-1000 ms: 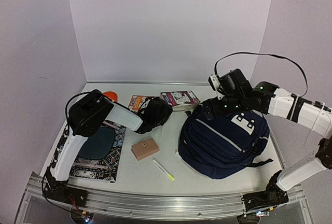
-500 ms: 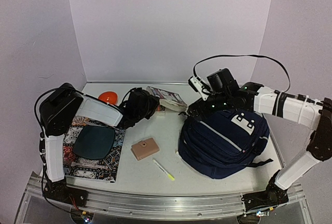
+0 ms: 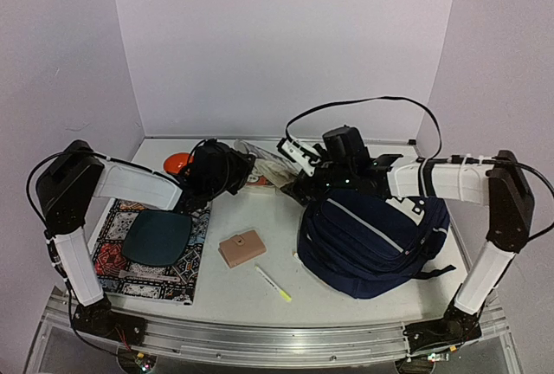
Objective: Pack the student bag
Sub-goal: Pass from the left arm to the right
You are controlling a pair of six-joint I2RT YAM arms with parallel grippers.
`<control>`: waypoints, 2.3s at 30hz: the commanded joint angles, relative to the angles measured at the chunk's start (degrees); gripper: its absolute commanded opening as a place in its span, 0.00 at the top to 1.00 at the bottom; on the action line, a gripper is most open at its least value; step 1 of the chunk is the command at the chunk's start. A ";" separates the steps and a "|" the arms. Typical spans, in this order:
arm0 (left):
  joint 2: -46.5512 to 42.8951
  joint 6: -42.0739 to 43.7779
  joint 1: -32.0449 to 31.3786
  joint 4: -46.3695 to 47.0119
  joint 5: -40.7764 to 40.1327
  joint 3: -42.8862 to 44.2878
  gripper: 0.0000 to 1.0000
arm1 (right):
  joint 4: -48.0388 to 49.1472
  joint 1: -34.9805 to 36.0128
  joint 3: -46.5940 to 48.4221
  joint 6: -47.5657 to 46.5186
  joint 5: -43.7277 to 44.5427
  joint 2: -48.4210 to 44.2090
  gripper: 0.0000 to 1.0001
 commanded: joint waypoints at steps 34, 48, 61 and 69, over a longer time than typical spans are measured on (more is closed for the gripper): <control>-12.79 -1.58 -0.80 2.06 3.23 -2.82 1.00 | 15.63 4.80 9.71 -11.11 10.23 14.14 0.02; -14.77 -5.17 -0.84 1.84 4.94 -2.49 1.00 | 22.61 4.76 9.77 -14.31 18.92 19.69 0.19; -16.92 -7.79 0.21 1.12 7.06 -5.35 0.78 | 23.82 4.83 3.55 -19.29 16.90 12.86 0.98; -21.29 -8.31 5.74 -2.42 14.46 -9.78 0.41 | 23.81 5.59 -1.65 -24.67 17.12 7.18 1.00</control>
